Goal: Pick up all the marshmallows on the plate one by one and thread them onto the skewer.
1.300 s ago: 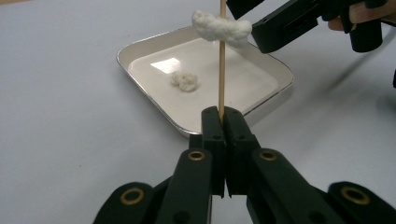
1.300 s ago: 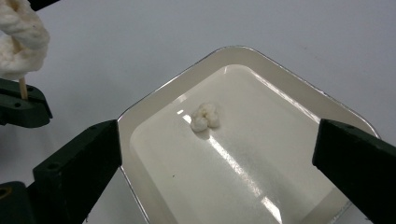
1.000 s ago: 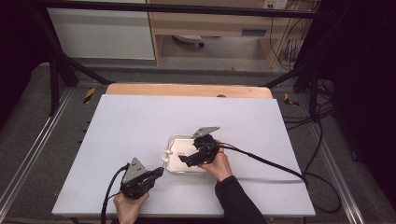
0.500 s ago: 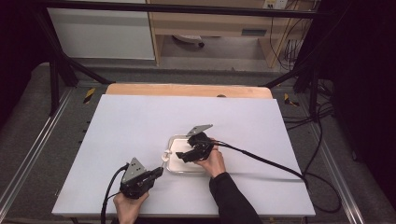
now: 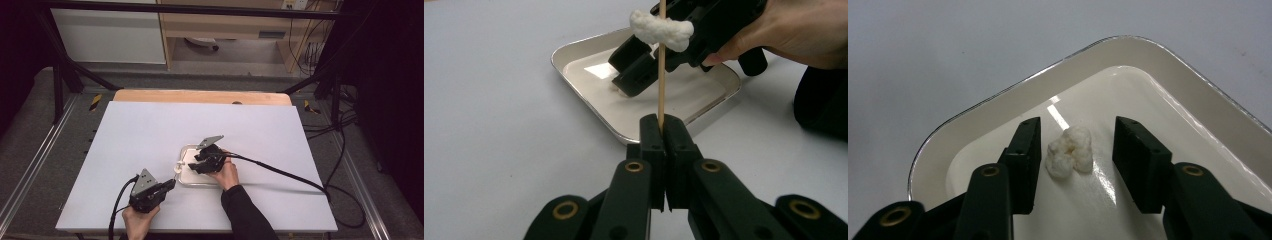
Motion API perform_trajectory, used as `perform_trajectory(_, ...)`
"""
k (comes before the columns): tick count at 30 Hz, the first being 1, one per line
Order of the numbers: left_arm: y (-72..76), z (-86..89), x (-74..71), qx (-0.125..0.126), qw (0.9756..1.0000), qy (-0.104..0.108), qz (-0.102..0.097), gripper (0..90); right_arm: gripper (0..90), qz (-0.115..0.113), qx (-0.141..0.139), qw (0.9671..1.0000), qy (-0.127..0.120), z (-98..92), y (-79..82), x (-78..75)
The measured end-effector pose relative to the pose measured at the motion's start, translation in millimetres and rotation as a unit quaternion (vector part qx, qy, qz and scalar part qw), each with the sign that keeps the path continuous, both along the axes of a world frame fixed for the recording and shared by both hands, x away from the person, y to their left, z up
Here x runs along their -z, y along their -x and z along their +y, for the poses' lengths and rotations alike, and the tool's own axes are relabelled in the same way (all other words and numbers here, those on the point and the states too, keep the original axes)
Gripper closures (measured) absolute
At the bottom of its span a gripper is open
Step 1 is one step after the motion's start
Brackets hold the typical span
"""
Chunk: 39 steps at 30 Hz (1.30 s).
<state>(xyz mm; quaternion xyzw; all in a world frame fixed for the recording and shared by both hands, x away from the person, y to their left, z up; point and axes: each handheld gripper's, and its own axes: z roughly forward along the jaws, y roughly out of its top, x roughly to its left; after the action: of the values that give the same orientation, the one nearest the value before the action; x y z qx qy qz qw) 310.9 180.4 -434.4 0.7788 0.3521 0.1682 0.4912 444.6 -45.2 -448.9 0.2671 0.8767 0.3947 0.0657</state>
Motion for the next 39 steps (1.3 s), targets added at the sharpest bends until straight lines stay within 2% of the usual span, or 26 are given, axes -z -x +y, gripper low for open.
perform_trajectory(3, 0.0, 0.6, -0.8, -0.003, 1.0000, -0.003, 0.000, 88.3, 59.9, -0.012, -0.002, 0.9999, 0.004, 0.2, 1.8, 0.7)
perform_trajectory(5, 0.6, 1.8, -1.8, -0.004, 1.0000, 0.001, 0.001, 88.3, 64.6, -0.012, -0.007, 0.9999, 0.004, 0.0, 1.6, 0.6)
perform_trajectory(6, 2.4, 2.5, -2.7, -0.015, 0.9999, -0.005, 0.006, 88.3, 66.2, -0.011, -0.009, 0.9999, 0.004, 0.2, 1.6, 0.6)
perform_trajectory(12, 1.5, 0.9, -2.1, -0.011, 0.9999, -0.008, 0.008, 88.3, 70.6, -0.013, -0.005, 0.9999, 0.003, 0.3, 2.5, 1.0)
perform_trajectory(19, 1.2, -0.4, -1.8, -0.009, 0.9999, -0.009, 0.009, 88.3, 72.2, 0.007, 0.007, 0.9999, 0.004, -2.8, 4.0, -3.2)
perform_trajectory(26, 2.0, -4.3, -2.2, -0.005, 0.9999, -0.011, 0.008, 88.3, 72.3, 0.021, 0.009, 0.9995, -0.020, -10.3, 9.6, -18.8)
perform_trajectory(30, 2.2, -6.7, -2.0, -0.002, 0.9999, -0.012, 0.007, 88.3, 72.2, 0.032, 0.012, 0.9984, -0.045, -18.7, 14.0, -26.3)
perform_trajectory(31, 0.4, -7.6, -1.7, 0.003, 0.9999, -0.014, -0.003, 88.3, 72.2, 0.033, 0.013, 0.9980, -0.052, -21.5, 15.1, -27.3)
perform_trajectory(35, 1.4, -8.9, -1.0, 0.002, 0.9999, -0.015, -0.004, 88.3, 72.4, 0.042, 0.018, 0.9963, -0.073, -33.3, 20.7, -28.2)
perform_trajectory(36, 3.0, -9.2, -0.9, 0.000, 0.9999, -0.014, 0.007, 88.3, 72.5, 0.044, 0.019, 0.9960, -0.076, -36.1, 22.8, -28.6)
perform_trajectory(39, 3.3, -12.7, -1.1, 0.005, 0.9998, -0.018, 0.005, 88.3, 72.5, 0.044, 0.018, 0.9954, -0.083, -44.7, 27.9, -30.6)
